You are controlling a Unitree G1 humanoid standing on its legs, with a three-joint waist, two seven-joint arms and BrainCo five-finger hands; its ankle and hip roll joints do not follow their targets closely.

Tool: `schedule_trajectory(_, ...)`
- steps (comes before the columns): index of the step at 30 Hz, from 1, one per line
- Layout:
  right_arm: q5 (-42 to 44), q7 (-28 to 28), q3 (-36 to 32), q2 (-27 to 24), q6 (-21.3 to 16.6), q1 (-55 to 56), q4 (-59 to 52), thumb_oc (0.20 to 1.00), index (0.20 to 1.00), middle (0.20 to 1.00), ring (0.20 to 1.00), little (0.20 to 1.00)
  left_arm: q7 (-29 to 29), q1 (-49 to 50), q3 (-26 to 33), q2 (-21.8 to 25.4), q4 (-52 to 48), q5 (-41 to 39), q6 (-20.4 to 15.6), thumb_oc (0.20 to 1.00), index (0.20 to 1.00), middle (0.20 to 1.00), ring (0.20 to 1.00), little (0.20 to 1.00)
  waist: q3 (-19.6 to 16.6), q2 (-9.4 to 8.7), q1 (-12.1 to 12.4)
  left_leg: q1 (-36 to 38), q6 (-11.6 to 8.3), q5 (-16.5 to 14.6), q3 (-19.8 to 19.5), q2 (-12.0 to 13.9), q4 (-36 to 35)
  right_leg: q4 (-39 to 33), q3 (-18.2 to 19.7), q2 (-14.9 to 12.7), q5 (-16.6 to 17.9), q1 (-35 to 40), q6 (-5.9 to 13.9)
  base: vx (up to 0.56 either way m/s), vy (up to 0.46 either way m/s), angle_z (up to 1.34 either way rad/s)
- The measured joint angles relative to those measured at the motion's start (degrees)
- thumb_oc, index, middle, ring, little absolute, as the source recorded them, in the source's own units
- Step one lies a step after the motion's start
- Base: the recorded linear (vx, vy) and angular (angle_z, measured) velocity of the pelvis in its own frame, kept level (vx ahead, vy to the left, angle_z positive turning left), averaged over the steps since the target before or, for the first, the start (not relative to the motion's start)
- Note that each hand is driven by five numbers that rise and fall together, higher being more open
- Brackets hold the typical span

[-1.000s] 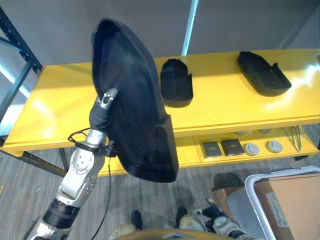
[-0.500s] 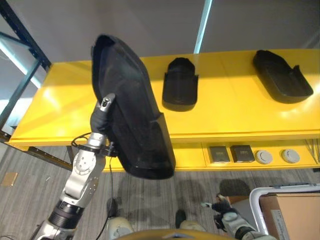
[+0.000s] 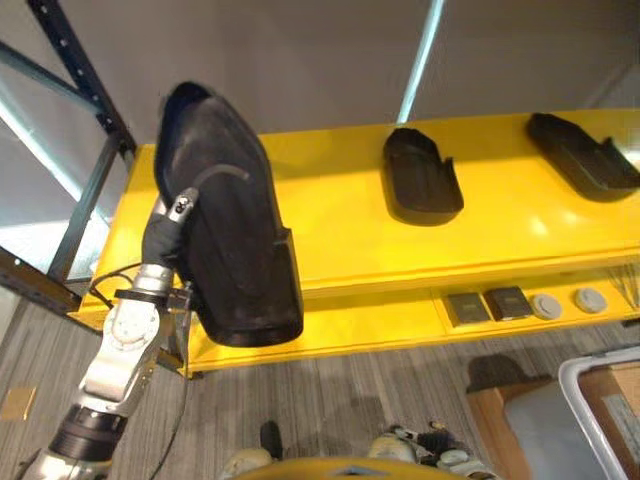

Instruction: Move parts from the plastic box to the shelf.

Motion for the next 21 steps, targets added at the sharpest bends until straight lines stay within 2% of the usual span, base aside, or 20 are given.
schedule_trajectory(3,1.02,0.99,-0.18,0.63,-0.21,0.76,0.54,1.000,1.000,1.000,1.000,1.000,0.03,0.56,0.48,-0.80,0.43,-0.05,0.08,0.200,0.200,0.200,0.200,0.200,-0.32,-1.28,-0.07,-1.20,-0.15,0.22,-0.94,-0.02,0.00,-1.66,1.16,6.80,-2.83,-1.20,-3.62,0.10,-0.003,0.15)
schedule_trajectory(4,2.53,1.12,-1.79,-0.73,-0.10,1.80,1.81,1.000,1.000,1.000,1.000,1.000,0.20,1.47,0.56,-1.43,0.45,0.05,0.31,0.200,0.200,0.200,0.200,0.200,-0.08,-0.64,-1.08,-1.39,-0.46,0.77,-2.36,0.03,0.03,-6.15,1.34,8.38,-0.98,1.36,-8.07,0.23,-0.066,0.40)
schedule_trajectory(6,4.42,1.52,-2.30,-1.72,0.37,2.36,2.81,1.000,1.000,1.000,1.000,1.000,0.19,2.60,3.96,-0.54,0.97,1.29,0.53,0.200,0.200,0.200,0.200,0.200,-0.46,1.25,-0.29,-0.94,-1.10,0.76,-3.16,0.78,0.04,-14.79,1.93,10.33,2.56,6.29,-8.34,0.25,-0.095,0.18)
schedule_trajectory(7,4.32,2.23,-0.79,-1.79,0.36,3.73,2.65,1.000,1.000,1.000,1.000,1.000,0.45,2.58,5.83,0.22,1.37,1.28,0.53,0.200,0.200,0.200,0.200,0.200,-0.54,1.20,-0.34,-0.54,-1.04,1.24,-3.00,0.96,0.28,-17.13,2.03,10.74,3.85,7.68,-8.36,0.19,-0.083,-0.04)
schedule_trajectory(10,4.18,3.42,1.51,-3.03,0.27,4.63,2.39,1.000,1.000,1.000,1.000,1.000,1.70,2.14,11.17,1.72,3.34,1.26,0.53,0.200,0.200,0.200,0.200,0.200,-0.86,1.68,-0.22,0.44,-1.26,1.09,-3.18,1.71,0.35,-17.10,1.93,11.58,3.77,8.62,-9.19,0.11,-0.058,-0.02)
schedule_trajectory(13,2.35,3.76,3.84,-3.63,0.24,4.73,0.27,1.000,1.000,1.000,1.000,1.000,2.68,-2.28,10.88,5.55,8.64,1.12,0.48,0.200,0.200,0.200,0.200,0.200,-0.99,1.87,-0.42,-0.06,-1.33,1.12,-3.70,2.08,0.37,-17.10,1.74,11.91,3.44,8.30,-9.15,0.08,-0.049,0.03)
schedule_trajectory(16,1.92,3.67,5.49,-4.40,-0.26,4.31,-3.68,1.000,1.000,1.000,1.000,1.000,2.97,-6.03,10.19,11.73,16.25,0.92,0.72,0.200,0.200,0.200,0.200,0.200,-1.32,2.48,-2.03,-1.58,-1.67,1.37,-3.51,2.05,0.37,-17.10,2.00,11.86,3.69,6.53,-9.44,0.03,-0.028,-0.04)
schedule_trajectory(18,1.91,3.68,5.59,-4.40,-0.28,4.30,-4.18,1.000,1.000,1.000,1.000,1.000,2.46,-8.99,6.87,16.47,22.18,0.08,1.35,0.200,0.200,0.200,0.200,0.200,-1.54,2.77,-2.60,-1.95,-1.78,1.40,-3.24,2.15,0.35,-17.10,2.17,11.92,3.60,5.79,-9.33,-0.01,-0.024,-0.07)
schedule_trajectory(21,1.94,3.69,6.07,-5.23,-0.44,4.12,-4.47,1.000,1.000,1.000,1.000,1.000,2.44,-13.17,3.50,19.64,29.29,-0.65,2.28,0.200,0.200,0.200,0.200,0.200,-1.93,3.87,-2.94,-5.23,-1.90,2.11,-2.76,2.16,0.35,-17.09,2.65,11.93,4.48,2.32,-9.44,-0.03,-0.030,-0.11)
